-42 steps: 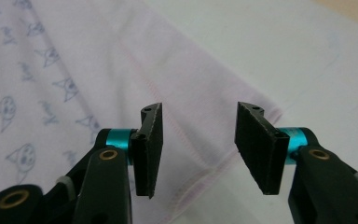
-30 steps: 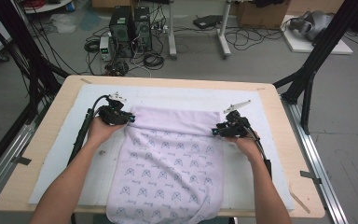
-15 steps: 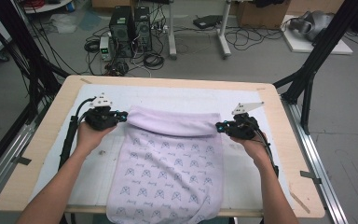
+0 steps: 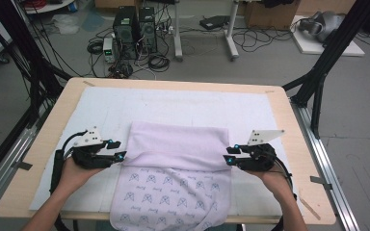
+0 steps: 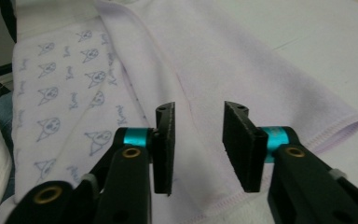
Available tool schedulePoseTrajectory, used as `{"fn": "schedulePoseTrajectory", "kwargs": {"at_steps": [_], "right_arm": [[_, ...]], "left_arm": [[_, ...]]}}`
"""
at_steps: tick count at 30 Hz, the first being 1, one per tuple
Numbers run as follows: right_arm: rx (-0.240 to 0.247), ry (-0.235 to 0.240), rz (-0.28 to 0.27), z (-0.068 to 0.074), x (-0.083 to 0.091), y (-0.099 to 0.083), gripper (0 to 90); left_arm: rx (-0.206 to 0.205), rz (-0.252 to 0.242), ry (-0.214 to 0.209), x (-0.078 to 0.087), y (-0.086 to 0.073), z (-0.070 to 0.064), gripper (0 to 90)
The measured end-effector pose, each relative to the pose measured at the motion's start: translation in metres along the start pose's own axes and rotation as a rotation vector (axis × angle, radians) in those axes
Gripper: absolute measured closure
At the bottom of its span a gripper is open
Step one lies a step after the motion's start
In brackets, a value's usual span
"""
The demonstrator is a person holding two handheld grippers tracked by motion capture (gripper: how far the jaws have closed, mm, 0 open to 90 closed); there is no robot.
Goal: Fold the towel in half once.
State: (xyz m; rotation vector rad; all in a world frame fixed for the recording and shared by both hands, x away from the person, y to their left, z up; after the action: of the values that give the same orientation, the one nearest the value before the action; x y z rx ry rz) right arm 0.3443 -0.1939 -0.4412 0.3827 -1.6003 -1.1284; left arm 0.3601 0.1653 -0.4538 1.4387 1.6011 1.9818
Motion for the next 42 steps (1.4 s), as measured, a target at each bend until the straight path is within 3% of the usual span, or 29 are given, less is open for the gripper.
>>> {"fn": "schedulePoseTrajectory", "kwargs": {"at_steps": [4,8,10,12,13,15,21,23,27,28,30,32,35,39,42], "right_arm": [[-0.002,0.029,0.076,0.004,-0.025,-0.009,50.9],[-0.020,0.056,0.130,0.006,-0.043,-0.022,47.9],[-0.030,0.059,0.155,0.006,-0.048,-0.030,50.3],[-0.045,0.070,0.191,0.006,-0.051,-0.037,63.7],[-0.032,0.066,0.202,0.007,-0.051,-0.039,73.7],[0.001,0.070,0.182,0.011,-0.050,-0.037,84.0],[0.061,0.061,0.097,0.027,-0.028,-0.018,85.7],[0.082,0.076,0.065,0.042,-0.017,-0.013,85.7],[0.122,0.128,0.077,0.074,-0.001,-0.020,83.1],[0.130,0.141,0.087,0.079,0.002,-0.022,79.2],[0.118,0.170,0.074,0.083,0.004,-0.022,70.5],[0.098,0.139,0.062,0.073,0.003,-0.018,61.9],[0.060,0.065,0.055,0.042,-0.004,-0.009,56.3],[-0.024,-0.014,0.098,-0.005,-0.024,-0.011,49.2],[-0.051,-0.070,0.127,-0.034,-0.037,-0.014,43.6]], "left_arm": [[0.017,0.059,-0.055,-0.020,-0.006,-0.004,46.2],[-0.014,0.137,-0.092,-0.034,-0.018,-0.012,47.7],[-0.050,0.152,-0.107,-0.037,-0.020,-0.017,60.4],[-0.086,0.154,-0.117,-0.037,-0.021,-0.021,80.6],[-0.092,0.151,-0.110,-0.037,-0.020,-0.022,83.6],[-0.102,0.133,-0.099,-0.033,-0.018,-0.022,85.6],[-0.116,0.033,-0.071,0.000,-0.005,-0.032,85.9],[-0.117,0.014,-0.085,0.012,-0.008,-0.041,86.1],[-0.148,0.029,-0.138,0.032,-0.025,-0.068,85.5],[-0.152,0.030,-0.159,0.035,-0.028,-0.072,83.2],[-0.158,0.029,-0.162,0.037,-0.028,-0.073,69.0],[-0.147,0.034,-0.153,0.032,-0.024,-0.067,61.6],[-0.128,0.035,-0.114,0.020,-0.014,-0.050,55.2],[-0.083,0.035,0.014,-0.002,-0.001,-0.014,52.9],[0.004,0.023,0.028,-0.021,0.008,0.011,52.7]]}}
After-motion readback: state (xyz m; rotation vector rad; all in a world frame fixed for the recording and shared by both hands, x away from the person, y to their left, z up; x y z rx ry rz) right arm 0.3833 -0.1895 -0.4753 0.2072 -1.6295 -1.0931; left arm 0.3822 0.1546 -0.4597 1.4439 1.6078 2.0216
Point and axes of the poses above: each handheld gripper's, and its own axes: x roughly backward along the jaws, y roughly out of its top, z roughly to its left, the point moved 10 cm from there along -x, roughly forward along the jaws, and after that the axes turned 3 degrees about x, right-handed, at the moved point
